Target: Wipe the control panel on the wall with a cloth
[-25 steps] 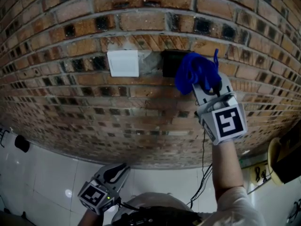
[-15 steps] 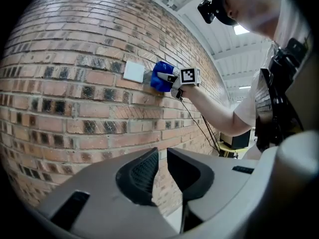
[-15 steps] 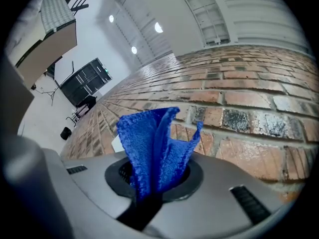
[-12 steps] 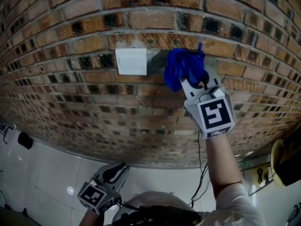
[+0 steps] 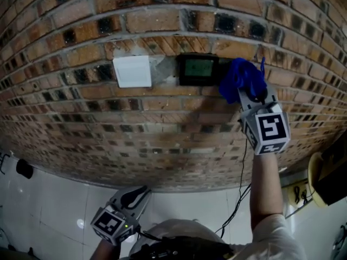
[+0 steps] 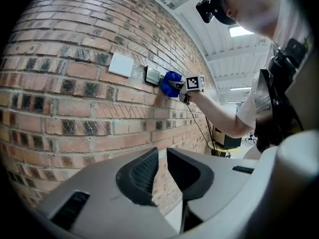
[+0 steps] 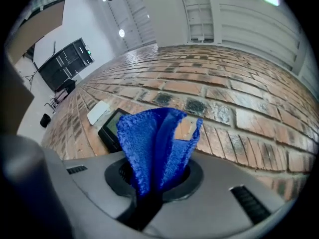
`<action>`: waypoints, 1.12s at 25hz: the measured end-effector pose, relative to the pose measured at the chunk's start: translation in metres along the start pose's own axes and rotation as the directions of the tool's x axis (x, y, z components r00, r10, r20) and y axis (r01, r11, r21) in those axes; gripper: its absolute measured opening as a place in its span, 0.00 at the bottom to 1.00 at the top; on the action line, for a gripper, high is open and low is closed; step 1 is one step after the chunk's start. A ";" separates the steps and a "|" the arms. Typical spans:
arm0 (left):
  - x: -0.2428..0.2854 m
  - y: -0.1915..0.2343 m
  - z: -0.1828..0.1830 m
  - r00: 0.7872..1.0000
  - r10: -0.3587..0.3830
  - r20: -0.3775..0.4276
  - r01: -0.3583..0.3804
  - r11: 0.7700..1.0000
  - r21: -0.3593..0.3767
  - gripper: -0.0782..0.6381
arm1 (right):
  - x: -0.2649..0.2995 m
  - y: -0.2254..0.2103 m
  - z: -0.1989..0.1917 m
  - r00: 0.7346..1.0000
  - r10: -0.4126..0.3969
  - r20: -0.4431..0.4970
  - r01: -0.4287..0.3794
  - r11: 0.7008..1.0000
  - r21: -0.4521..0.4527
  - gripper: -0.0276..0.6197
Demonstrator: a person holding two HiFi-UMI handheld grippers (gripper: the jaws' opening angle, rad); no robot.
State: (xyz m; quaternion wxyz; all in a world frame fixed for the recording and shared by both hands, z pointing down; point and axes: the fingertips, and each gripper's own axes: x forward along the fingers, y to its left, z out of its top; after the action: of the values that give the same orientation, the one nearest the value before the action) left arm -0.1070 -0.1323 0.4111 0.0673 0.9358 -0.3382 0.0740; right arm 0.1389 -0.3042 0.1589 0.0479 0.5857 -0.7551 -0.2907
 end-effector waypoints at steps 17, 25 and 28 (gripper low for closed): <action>-0.025 0.019 -0.004 0.998 0.064 0.001 -0.063 0.998 -0.006 0.18 | 0.049 0.131 0.070 0.969 0.216 0.121 -0.216 0.976 -0.014 0.18; -0.022 0.024 -0.005 0.999 0.050 -0.004 -0.050 0.999 -0.006 0.18 | 0.037 0.101 0.060 0.984 0.141 0.107 -0.142 0.990 0.000 0.18; -0.011 0.018 -0.004 1.000 0.020 -0.012 -0.020 1.000 0.007 0.18 | 0.025 0.073 0.048 0.992 0.095 0.082 -0.096 0.995 0.011 0.18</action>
State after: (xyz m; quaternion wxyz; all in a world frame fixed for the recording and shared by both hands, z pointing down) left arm -0.1275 -0.1381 0.4142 0.0654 0.9321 -0.3467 0.0816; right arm 0.0486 -0.2983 0.1487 0.0267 0.5369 -0.7858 -0.3059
